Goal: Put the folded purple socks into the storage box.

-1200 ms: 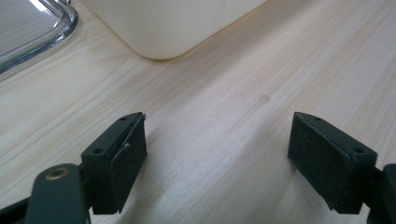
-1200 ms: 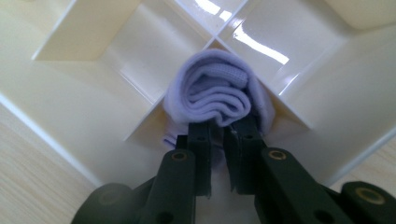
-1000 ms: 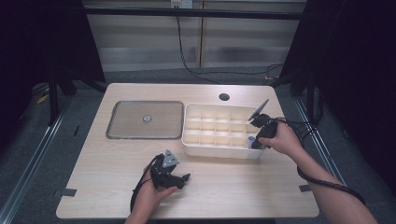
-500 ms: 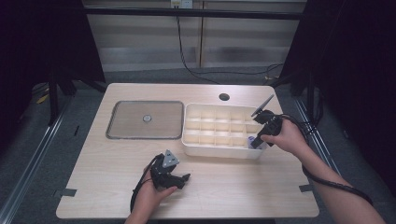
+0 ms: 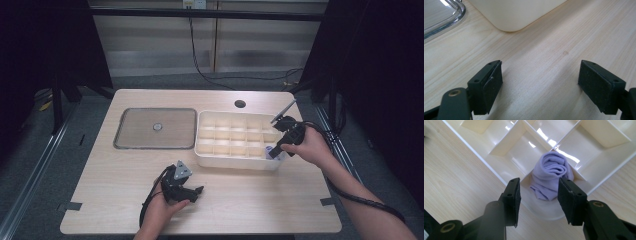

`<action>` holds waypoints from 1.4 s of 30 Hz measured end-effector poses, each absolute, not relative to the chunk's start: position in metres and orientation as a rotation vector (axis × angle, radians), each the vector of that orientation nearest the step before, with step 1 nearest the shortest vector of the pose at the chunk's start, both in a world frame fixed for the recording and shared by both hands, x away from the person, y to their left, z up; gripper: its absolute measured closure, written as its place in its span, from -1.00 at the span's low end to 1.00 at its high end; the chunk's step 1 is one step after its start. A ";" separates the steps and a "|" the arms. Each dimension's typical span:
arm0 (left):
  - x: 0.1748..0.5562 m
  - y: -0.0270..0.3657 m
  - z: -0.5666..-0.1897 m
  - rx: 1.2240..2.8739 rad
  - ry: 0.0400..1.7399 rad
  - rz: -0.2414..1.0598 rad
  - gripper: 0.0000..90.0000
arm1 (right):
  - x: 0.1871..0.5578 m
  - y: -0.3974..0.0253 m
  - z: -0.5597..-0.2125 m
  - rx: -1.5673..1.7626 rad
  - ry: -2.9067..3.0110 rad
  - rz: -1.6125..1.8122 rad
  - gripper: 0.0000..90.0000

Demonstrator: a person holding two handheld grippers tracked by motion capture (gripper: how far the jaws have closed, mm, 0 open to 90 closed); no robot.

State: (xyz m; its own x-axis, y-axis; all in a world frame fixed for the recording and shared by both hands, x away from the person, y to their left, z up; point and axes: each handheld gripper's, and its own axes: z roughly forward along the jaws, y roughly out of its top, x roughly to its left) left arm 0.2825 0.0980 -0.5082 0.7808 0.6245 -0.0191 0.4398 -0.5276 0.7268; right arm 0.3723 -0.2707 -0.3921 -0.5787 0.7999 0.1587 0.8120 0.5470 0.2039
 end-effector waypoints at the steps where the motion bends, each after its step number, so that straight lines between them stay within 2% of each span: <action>1: 0.282 0.098 -0.508 2.213 0.787 0.313 -0.58 | 0.372 -0.271 -0.392 -1.420 -2.721 -0.405 0.17; 24: 0.282 0.098 -0.508 2.214 0.786 0.314 -0.58 | 0.367 -0.262 -0.385 -1.384 -2.744 -0.437 -0.22; 42: 0.283 0.098 -0.508 2.214 0.786 0.314 -0.58 | 0.348 -0.250 -0.382 -1.298 -2.790 -0.481 -0.32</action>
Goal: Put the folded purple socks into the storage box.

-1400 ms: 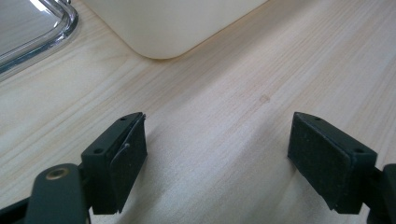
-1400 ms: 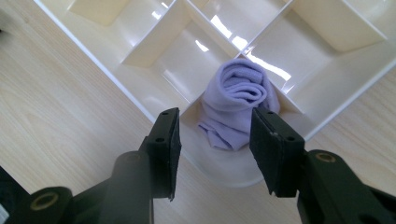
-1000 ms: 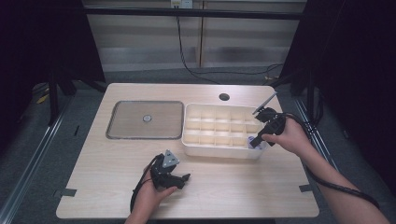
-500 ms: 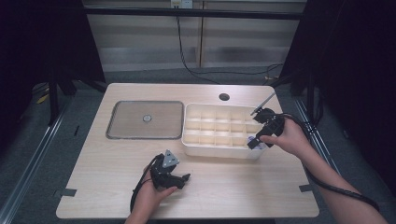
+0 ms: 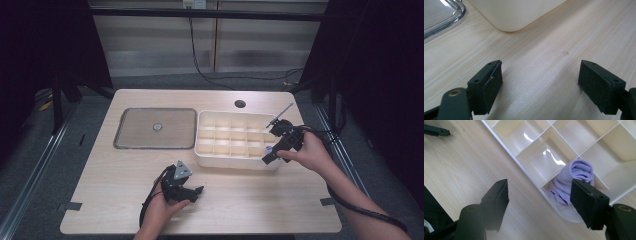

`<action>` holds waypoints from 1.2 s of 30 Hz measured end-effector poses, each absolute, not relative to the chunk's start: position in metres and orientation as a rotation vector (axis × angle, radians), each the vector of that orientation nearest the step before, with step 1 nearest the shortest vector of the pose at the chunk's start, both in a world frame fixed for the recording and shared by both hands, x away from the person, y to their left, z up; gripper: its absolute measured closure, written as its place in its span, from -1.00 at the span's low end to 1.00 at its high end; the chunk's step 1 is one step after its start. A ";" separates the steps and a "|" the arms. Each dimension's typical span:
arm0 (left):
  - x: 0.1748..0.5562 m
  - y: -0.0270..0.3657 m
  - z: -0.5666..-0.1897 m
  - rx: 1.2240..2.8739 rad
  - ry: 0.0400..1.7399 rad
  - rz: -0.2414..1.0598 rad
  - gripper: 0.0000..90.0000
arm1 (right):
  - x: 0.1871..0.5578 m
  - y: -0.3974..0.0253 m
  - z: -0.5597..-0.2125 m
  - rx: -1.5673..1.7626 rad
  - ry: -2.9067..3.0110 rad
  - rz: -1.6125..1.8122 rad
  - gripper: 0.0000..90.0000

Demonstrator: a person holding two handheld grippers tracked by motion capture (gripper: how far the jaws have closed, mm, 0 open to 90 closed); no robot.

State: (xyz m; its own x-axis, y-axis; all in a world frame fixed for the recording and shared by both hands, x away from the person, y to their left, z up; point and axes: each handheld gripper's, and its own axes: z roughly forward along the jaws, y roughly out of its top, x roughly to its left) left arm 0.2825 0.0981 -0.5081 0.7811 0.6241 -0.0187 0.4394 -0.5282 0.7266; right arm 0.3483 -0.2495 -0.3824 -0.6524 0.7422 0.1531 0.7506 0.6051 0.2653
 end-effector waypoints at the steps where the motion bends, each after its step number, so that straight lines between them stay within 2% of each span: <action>1: 0.282 0.098 -0.508 2.213 0.786 0.313 -0.58 | 0.347 -0.249 -0.382 -1.293 -2.791 -0.485 -0.32; 36: 0.283 0.098 -0.508 2.215 0.785 0.314 -0.58 | 0.311 -0.214 -0.399 -1.080 -2.820 -0.513 -0.36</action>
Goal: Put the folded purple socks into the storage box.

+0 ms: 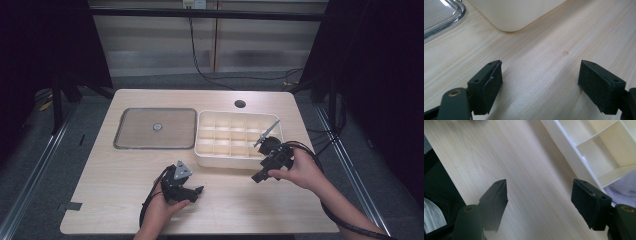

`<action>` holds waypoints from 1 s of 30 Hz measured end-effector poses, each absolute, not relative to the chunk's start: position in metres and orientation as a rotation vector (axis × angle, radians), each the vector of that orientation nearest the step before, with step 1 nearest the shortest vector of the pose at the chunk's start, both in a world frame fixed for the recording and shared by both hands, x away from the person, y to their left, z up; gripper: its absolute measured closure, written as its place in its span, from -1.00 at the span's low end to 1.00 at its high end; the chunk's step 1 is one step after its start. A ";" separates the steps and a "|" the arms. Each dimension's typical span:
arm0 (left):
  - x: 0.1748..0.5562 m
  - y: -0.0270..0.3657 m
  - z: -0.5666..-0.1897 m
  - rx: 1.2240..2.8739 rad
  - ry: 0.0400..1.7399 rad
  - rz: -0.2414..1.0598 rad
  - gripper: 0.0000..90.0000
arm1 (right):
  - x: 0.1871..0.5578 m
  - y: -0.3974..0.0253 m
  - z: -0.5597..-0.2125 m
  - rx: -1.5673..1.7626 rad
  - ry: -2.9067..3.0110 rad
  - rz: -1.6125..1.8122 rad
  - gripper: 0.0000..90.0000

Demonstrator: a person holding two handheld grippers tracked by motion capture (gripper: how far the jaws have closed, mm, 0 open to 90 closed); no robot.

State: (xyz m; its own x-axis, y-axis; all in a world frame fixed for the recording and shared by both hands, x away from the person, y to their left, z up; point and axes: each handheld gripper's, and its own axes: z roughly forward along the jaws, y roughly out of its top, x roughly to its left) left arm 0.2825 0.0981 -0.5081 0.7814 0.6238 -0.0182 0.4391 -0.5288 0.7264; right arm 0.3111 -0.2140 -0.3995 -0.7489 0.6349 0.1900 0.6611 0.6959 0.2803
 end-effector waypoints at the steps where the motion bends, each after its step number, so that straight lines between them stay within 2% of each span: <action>1: 0.283 0.098 -0.508 2.215 0.785 0.314 -0.58 | 0.310 -0.213 -0.400 -1.075 -2.822 -0.515 -0.36; 30: 0.282 0.098 -0.508 2.214 0.787 0.313 -0.58 | 0.295 -0.195 -0.430 -0.975 -2.798 -0.597 -0.37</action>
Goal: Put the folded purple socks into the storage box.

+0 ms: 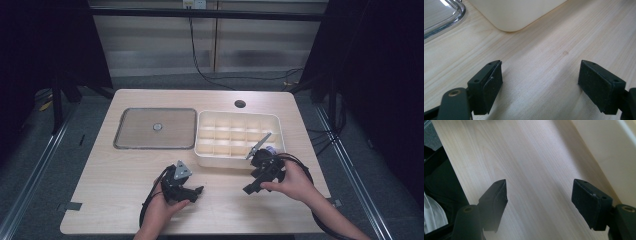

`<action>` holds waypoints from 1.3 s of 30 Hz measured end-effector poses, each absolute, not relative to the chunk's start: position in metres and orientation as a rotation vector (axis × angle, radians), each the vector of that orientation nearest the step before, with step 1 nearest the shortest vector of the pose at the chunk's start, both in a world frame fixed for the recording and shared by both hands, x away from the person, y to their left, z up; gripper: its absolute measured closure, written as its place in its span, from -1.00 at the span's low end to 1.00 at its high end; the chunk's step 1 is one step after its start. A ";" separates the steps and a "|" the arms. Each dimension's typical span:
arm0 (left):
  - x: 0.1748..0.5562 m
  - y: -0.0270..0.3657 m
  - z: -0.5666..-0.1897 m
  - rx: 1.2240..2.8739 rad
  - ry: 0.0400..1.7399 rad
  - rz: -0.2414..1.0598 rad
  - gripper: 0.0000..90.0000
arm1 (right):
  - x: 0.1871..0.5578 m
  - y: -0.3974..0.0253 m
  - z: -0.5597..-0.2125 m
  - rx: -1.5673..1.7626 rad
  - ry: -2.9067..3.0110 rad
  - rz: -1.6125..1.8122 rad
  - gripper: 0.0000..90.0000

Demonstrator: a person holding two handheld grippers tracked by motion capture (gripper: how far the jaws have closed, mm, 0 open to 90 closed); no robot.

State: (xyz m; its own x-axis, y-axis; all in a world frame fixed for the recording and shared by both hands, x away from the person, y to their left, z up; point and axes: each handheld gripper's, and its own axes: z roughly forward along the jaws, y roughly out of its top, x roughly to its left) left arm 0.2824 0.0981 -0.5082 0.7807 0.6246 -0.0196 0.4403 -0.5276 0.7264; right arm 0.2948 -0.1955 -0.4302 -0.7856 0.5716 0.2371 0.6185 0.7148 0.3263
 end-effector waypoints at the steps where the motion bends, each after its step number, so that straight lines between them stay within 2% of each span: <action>1: 0.283 0.098 -0.508 2.215 0.784 0.314 -0.58 | 0.294 -0.195 -0.432 -0.973 -2.798 -0.601 -0.37; 39: 0.283 0.098 -0.508 2.216 0.785 0.314 -0.58 | 0.281 -0.180 -0.478 -0.857 -2.833 -0.725 -0.40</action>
State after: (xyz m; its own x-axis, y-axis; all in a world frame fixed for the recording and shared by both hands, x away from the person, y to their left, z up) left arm 0.2825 0.0982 -0.5081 0.7816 0.6235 -0.0176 0.4389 -0.5297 0.7258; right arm 0.2811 -0.1801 -0.4778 -0.8378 0.4992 0.2210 0.5440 0.7294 0.4148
